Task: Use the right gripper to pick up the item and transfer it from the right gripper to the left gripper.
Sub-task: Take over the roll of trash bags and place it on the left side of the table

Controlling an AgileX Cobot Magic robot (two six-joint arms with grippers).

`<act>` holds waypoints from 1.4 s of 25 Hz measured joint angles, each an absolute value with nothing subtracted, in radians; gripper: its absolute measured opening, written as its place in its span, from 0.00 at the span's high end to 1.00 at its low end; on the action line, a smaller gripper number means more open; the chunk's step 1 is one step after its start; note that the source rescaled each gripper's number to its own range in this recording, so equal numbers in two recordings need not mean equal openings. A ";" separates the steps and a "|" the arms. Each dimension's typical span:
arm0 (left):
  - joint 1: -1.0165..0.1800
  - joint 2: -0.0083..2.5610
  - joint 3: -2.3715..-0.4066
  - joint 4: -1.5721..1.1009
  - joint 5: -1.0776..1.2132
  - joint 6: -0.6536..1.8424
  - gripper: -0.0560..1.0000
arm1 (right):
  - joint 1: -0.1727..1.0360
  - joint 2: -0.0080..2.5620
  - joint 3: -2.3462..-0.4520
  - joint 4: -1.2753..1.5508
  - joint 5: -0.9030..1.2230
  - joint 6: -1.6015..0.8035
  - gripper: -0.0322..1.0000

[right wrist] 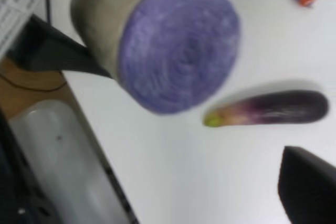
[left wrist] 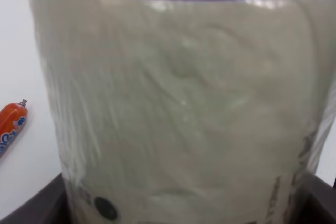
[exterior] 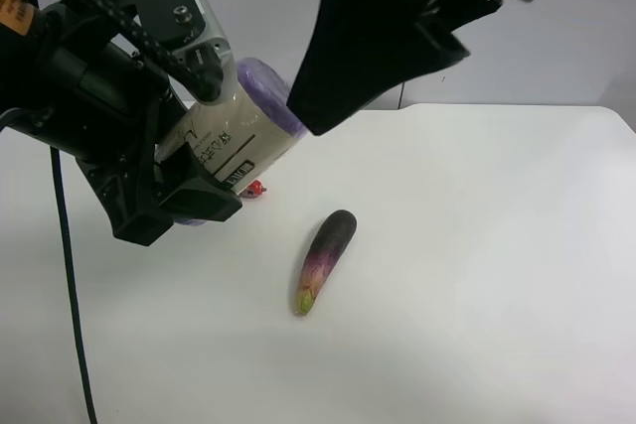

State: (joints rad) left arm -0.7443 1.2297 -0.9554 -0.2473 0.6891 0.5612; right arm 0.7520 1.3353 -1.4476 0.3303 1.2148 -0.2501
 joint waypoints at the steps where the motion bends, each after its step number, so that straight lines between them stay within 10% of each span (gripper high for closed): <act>1: -0.744 1.230 -0.955 -0.247 0.689 0.561 0.94 | 0.752 1.316 -1.427 0.317 1.214 -0.249 0.01; 35: -0.744 1.230 -0.955 -0.247 0.682 0.560 0.94 | 0.755 0.254 -0.490 0.102 1.078 -0.133 0.01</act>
